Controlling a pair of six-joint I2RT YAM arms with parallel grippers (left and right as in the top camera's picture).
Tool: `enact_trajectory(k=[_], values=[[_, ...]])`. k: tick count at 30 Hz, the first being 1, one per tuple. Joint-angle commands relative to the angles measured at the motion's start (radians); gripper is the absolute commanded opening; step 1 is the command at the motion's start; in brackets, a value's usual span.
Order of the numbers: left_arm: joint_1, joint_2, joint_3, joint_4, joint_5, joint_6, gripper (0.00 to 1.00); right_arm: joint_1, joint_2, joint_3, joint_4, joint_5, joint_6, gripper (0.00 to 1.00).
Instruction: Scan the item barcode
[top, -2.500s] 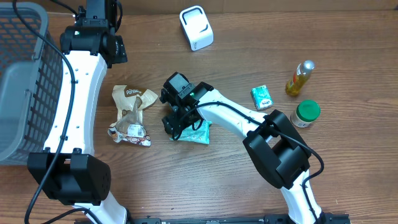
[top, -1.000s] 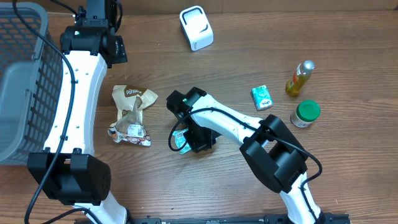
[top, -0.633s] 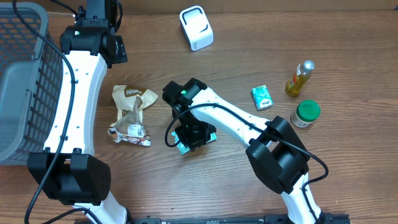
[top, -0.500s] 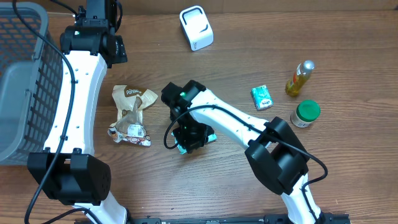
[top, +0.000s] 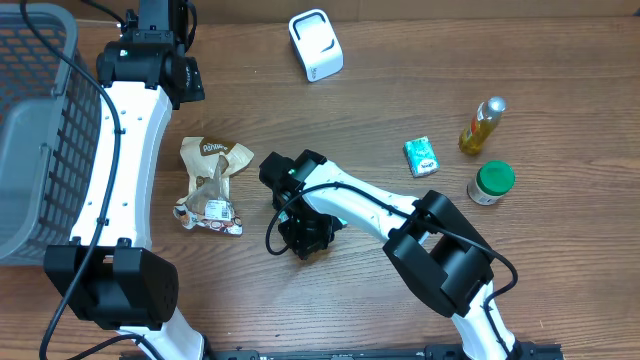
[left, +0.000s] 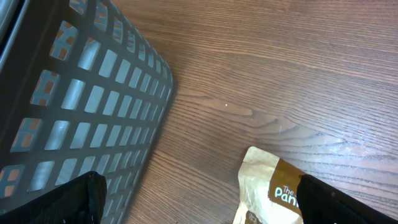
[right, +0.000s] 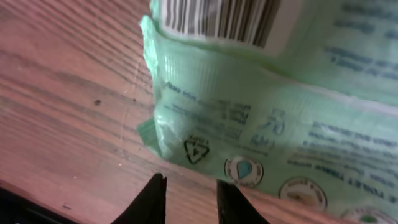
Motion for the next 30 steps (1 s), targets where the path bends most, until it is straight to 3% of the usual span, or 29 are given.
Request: enact_trajectory(k=[1, 11, 14, 18, 23, 27, 30], values=[[-0.007, -0.019, 0.016, 0.001, -0.013, 0.008, 1.0, -0.003, -0.032, -0.008, 0.026, -0.003, 0.0, 0.24], [-0.007, -0.019, 0.016, 0.001, -0.013, 0.008, 1.0, -0.029, -0.032, -0.008, 0.117, 0.116, 0.005, 0.24], [-0.007, -0.019, 0.016, 0.001, -0.013, 0.008, 1.0, -0.042, -0.032, -0.008, 0.122, 0.115, 0.004, 0.17], [-0.007, -0.019, 0.016, 0.001, -0.013, 0.008, 1.0, -0.063, -0.032, 0.02, 0.147, 0.108, 0.06, 0.16], [-0.007, -0.019, 0.016, 0.001, -0.013, 0.008, 1.0, -0.082, -0.051, 0.105, 0.083, 0.002, 0.005, 0.14], [-0.007, -0.019, 0.016, 0.001, -0.013, 0.008, 1.0, -0.127, -0.119, 0.189, 0.04, 0.003, 0.001, 0.18], [-0.007, -0.019, 0.016, 0.001, -0.013, 0.008, 0.99, -0.206, -0.156, 0.191, 0.024, 0.032, 0.119, 0.32]])
